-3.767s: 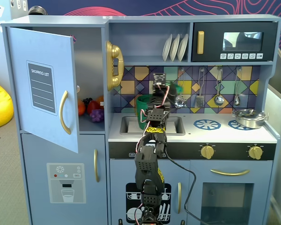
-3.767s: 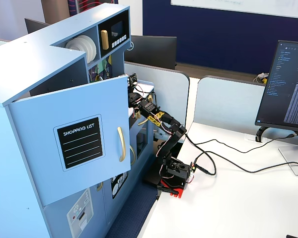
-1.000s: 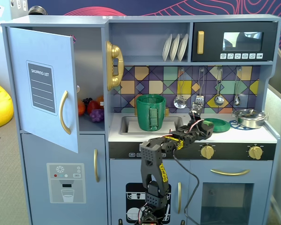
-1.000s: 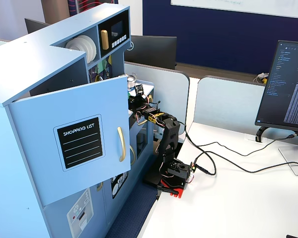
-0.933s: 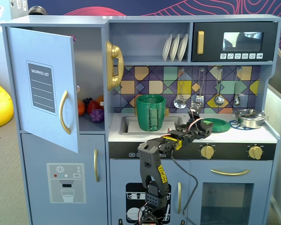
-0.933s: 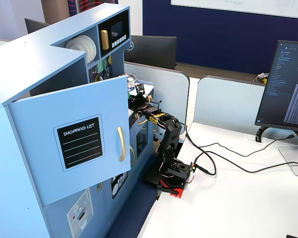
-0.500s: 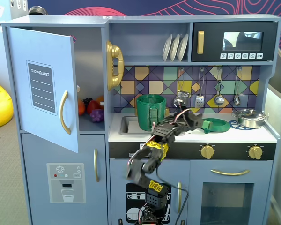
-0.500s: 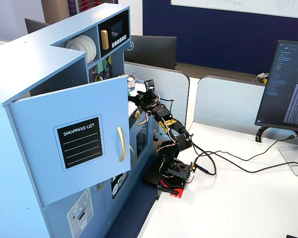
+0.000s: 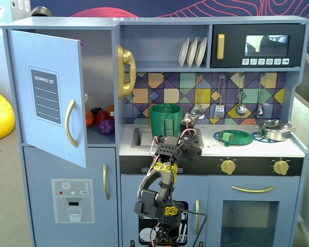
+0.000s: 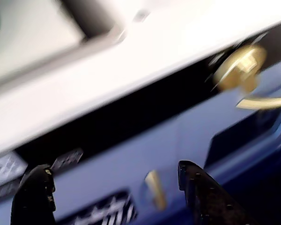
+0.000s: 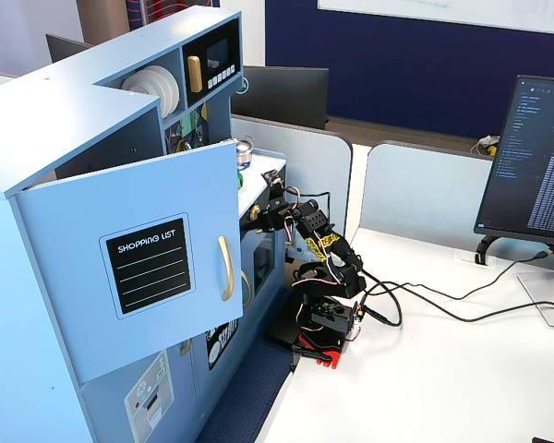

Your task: Take off the lid from the green recipient and place it on the counter

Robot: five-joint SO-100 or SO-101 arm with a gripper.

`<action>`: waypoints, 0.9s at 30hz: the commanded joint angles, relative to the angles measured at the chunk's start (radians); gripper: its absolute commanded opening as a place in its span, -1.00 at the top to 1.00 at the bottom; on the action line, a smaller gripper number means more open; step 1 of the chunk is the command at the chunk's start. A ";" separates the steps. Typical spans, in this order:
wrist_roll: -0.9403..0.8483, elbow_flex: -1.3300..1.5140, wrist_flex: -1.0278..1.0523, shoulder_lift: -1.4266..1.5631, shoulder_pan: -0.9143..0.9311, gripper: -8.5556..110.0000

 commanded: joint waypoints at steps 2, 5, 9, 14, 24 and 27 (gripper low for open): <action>-0.049 0.032 0.097 0.020 -0.121 0.45; -0.091 0.109 0.130 0.046 -0.193 0.59; -0.046 0.222 0.150 0.100 -0.281 0.70; 0.009 0.327 0.195 0.144 -0.302 0.72; 0.084 0.638 0.044 0.172 -0.345 0.73; 0.100 0.741 0.014 0.193 -0.371 0.73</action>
